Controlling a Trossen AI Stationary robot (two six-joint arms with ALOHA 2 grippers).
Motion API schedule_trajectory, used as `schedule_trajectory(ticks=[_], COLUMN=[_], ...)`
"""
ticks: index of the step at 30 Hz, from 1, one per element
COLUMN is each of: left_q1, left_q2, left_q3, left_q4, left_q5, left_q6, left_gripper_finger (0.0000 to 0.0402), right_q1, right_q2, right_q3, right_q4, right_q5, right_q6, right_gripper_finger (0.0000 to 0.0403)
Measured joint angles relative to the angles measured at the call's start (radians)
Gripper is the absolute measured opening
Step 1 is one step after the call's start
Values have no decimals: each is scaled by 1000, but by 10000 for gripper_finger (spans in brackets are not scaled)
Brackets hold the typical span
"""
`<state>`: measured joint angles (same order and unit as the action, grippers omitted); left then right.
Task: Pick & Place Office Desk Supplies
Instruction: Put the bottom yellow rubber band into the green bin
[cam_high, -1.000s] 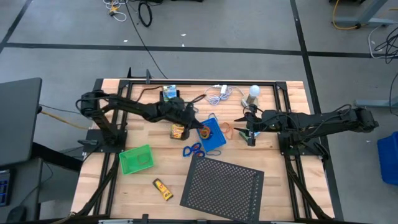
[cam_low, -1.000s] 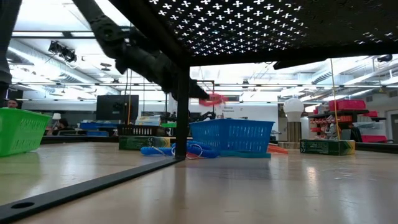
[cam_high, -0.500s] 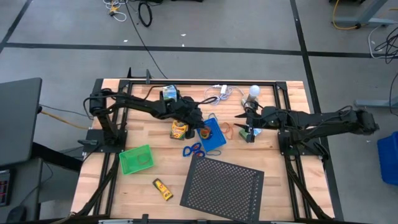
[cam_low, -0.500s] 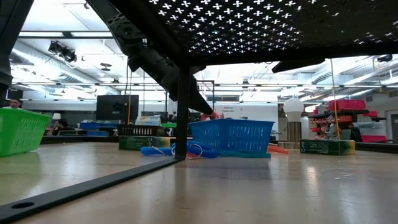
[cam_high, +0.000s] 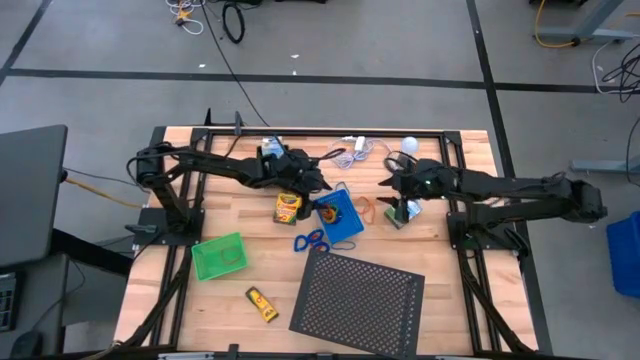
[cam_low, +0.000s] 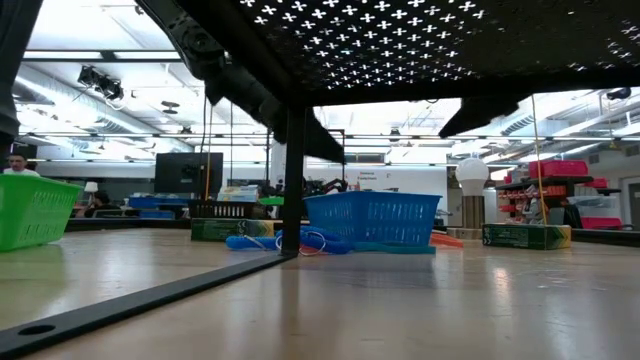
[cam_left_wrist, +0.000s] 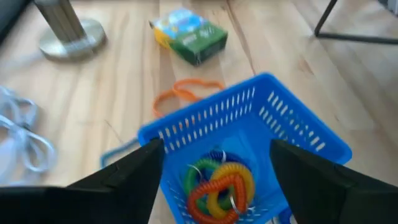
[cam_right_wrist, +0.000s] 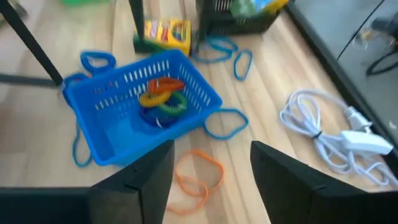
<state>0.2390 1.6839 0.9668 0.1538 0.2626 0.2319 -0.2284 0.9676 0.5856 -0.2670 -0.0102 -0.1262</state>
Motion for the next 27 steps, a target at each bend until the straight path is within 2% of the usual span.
schedule_trajectory(ticks=[7, 12, 19, 27], left_q1=[22, 66, 119, 182], left_q2=[-81, -119, -163, -198], left_q3=[0, 0, -1, -4], left_q4=[-14, -73, -103, -189], left_q5=[-33, -55, -52, -53], left_q6=[36, 77, 102, 108], left_gripper_finger=[301, 301, 301, 301], right_q1=[-2, -28, -106, -112], right_q2=[248, 358, 442, 511], right_q3=[166, 219, 221, 223], right_q4=[-171, -221, -221, -212], right_q5=[-7, -74, -156, -199], right_q6=[-101, -161, -200, -201], right_gripper_finger=[219, 211, 211, 210])
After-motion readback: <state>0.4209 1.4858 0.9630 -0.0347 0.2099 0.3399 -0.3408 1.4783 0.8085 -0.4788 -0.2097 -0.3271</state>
